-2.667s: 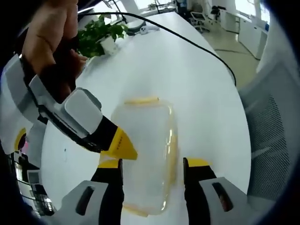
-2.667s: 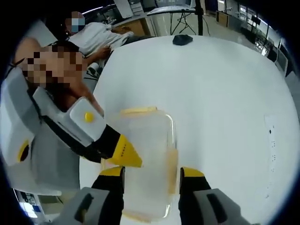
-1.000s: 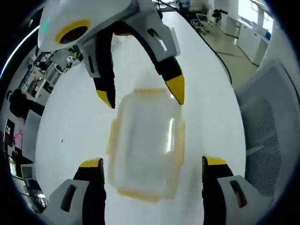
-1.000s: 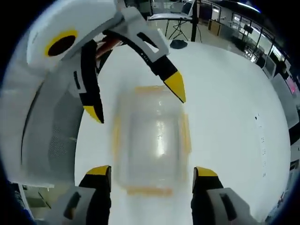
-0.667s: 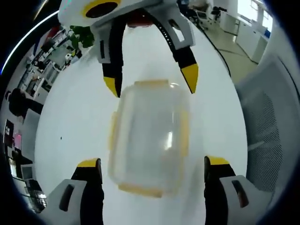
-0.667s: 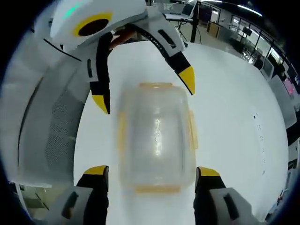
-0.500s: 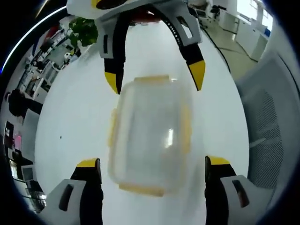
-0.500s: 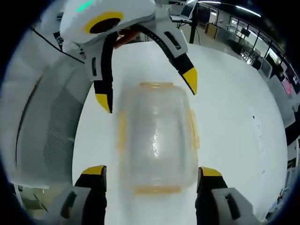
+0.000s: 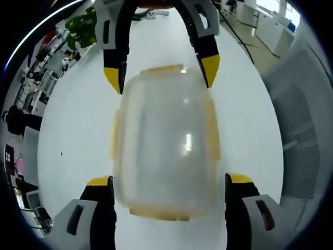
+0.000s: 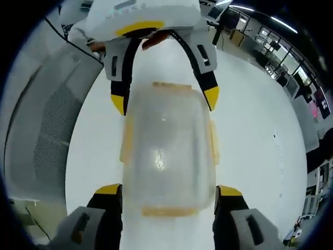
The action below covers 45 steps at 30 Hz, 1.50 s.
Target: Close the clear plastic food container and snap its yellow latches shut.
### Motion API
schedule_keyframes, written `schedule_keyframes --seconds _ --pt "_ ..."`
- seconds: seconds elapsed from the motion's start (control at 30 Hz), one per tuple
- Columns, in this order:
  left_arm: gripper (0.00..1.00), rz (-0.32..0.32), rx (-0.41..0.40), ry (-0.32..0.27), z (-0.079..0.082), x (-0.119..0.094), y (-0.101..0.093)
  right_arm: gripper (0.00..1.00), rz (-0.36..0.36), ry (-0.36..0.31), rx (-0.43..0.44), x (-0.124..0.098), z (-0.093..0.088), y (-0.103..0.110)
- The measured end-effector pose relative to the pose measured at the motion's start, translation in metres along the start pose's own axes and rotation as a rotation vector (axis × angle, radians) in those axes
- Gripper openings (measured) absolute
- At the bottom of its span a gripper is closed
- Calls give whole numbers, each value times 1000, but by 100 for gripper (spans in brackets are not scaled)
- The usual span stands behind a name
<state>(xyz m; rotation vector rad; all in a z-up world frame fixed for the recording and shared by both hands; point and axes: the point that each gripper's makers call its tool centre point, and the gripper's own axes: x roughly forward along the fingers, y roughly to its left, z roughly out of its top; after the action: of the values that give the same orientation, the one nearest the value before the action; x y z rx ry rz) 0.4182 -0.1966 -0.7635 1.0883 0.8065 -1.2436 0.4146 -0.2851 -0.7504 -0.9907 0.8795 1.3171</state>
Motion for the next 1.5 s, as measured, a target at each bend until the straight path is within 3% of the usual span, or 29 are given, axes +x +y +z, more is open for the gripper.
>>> schedule_keyframes --seconds 0.13,0.43,0.97,1.5 --pt "79 24 8 5 -2 2 7 70 -1 -10 14 1 1 1" --pt "81 33 35 27 -4 7 5 69 0 -17 33 2 2 4" --pt "80 34 16 17 -8 5 3 68 5 -21 21 3 7 6" --pt "80 35 -11 11 -36 -5 -4 68 11 -26 3 13 35 11"
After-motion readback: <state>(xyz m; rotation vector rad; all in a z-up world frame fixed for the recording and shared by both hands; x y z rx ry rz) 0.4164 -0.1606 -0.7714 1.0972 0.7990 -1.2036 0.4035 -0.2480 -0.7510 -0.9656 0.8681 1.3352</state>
